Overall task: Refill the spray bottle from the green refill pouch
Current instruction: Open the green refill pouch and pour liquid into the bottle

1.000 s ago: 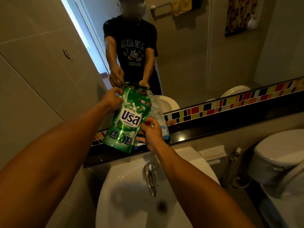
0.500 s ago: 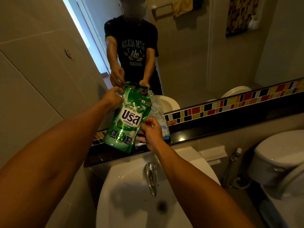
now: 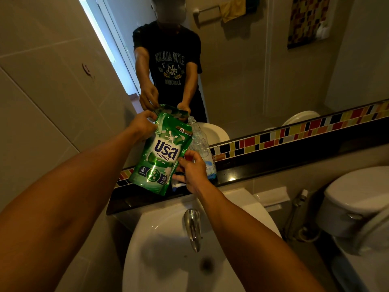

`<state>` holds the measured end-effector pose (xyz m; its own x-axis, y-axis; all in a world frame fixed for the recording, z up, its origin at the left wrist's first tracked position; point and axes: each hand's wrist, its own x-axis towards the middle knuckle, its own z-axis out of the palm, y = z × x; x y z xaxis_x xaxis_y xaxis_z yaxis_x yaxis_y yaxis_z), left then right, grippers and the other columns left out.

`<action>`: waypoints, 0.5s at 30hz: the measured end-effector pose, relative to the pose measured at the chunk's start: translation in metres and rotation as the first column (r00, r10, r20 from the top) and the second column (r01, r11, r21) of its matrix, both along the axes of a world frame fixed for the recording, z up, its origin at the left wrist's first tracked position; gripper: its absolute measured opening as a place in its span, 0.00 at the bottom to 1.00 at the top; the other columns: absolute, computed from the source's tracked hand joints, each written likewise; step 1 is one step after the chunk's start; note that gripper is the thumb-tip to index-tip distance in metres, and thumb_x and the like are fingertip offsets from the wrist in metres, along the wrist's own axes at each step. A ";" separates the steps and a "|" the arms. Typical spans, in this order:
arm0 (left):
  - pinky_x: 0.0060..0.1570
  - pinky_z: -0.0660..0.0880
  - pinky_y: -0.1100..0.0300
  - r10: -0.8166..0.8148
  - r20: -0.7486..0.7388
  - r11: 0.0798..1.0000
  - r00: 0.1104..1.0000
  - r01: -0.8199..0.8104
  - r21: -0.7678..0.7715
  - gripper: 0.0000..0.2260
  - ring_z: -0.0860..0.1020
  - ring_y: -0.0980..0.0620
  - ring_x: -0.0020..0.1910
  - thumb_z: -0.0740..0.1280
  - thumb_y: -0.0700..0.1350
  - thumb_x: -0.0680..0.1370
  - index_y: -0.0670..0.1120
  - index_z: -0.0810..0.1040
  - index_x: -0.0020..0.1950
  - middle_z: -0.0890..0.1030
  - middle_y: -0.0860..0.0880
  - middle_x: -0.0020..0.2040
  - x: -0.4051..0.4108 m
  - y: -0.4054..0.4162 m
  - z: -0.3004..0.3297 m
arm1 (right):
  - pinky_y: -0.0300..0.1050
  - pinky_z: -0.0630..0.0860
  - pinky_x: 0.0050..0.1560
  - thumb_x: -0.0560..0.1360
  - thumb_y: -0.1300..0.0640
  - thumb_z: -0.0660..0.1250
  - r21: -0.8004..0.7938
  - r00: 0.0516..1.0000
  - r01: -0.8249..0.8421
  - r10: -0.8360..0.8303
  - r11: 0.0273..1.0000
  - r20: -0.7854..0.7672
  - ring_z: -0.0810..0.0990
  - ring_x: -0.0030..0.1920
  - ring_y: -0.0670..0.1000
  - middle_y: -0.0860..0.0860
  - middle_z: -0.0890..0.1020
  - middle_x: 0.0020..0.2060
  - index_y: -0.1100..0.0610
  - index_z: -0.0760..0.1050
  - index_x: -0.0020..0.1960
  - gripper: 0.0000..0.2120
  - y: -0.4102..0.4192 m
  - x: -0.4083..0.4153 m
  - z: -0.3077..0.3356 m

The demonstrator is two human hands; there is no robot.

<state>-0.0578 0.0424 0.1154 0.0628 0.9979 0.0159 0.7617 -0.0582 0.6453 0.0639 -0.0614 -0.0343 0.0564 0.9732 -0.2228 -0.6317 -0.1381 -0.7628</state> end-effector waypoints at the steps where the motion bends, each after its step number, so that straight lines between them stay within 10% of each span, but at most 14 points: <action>1: 0.26 0.70 0.62 0.000 -0.002 1.000 1.000 0.000 -0.001 0.10 0.76 0.51 0.36 0.65 0.36 0.81 0.49 0.71 0.58 0.75 0.41 0.54 0.000 0.000 0.000 | 0.54 0.85 0.39 0.81 0.65 0.66 0.000 1.000 0.000 0.000 1.000 -0.003 0.86 0.50 0.59 0.55 0.85 0.50 0.55 0.74 0.59 0.09 0.000 0.000 0.000; 15: 0.25 0.71 0.61 0.004 -0.015 1.000 1.000 -0.004 -0.012 0.11 0.81 0.43 0.42 0.65 0.36 0.80 0.49 0.72 0.59 0.77 0.34 0.61 0.001 -0.001 0.004 | 0.53 0.86 0.37 0.82 0.66 0.65 0.013 0.999 -0.007 0.007 1.000 -0.037 0.86 0.48 0.57 0.54 0.85 0.49 0.59 0.71 0.65 0.13 -0.004 0.002 0.008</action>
